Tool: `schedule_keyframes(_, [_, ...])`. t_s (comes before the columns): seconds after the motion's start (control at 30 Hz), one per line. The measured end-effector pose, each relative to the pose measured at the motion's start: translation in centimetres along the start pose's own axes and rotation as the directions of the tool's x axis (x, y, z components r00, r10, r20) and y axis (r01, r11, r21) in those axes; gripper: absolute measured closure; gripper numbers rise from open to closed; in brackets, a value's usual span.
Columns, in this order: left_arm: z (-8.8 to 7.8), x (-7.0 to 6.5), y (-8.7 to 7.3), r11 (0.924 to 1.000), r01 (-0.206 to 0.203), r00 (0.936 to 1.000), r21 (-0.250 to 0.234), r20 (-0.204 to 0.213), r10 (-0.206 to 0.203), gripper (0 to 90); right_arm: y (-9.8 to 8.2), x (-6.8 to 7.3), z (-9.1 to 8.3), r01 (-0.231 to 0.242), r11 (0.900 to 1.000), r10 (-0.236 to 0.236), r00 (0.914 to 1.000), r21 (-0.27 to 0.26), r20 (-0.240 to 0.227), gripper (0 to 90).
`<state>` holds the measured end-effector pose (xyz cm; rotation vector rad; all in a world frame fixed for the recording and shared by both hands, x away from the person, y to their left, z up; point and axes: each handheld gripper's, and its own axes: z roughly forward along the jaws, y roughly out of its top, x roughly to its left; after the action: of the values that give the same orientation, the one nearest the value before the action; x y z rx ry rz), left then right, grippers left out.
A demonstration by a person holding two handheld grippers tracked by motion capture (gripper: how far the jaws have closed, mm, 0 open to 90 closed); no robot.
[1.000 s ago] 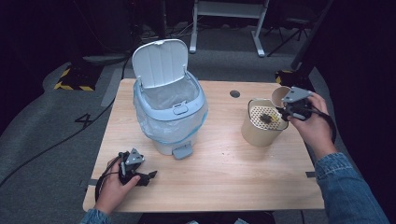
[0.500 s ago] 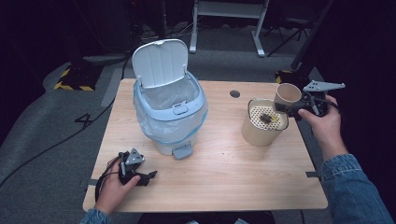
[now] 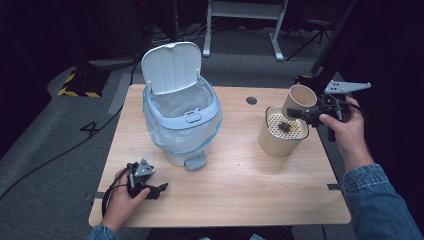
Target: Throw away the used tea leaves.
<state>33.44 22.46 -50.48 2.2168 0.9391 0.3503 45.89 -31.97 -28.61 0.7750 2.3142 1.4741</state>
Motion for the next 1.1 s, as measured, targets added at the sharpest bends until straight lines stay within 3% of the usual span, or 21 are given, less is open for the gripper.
schedule_keyframes(0.47, [0.0,0.1,0.1,1.0000,-0.004,1.0000,0.003,0.005,0.004,14.7,4.7,4.0,2.0,0.067,0.998,-0.067,0.9965,0.004,-0.051,29.9])
schedule_keyframes(0.67, [0.2,0.1,0.2,1.0000,-0.006,1.0000,0.002,0.005,0.006,14.7,6.3,5.3,3.5,0.084,0.996,-0.086,0.9934,-0.020,-0.077,29.8])
schedule_keyframes(1.1, [0.2,0.1,0.2,1.0000,-0.006,1.0000,0.003,0.004,0.006,14.7,9.4,7.7,7.2,0.141,0.990,-0.140,0.9823,-0.003,-0.124,29.8])
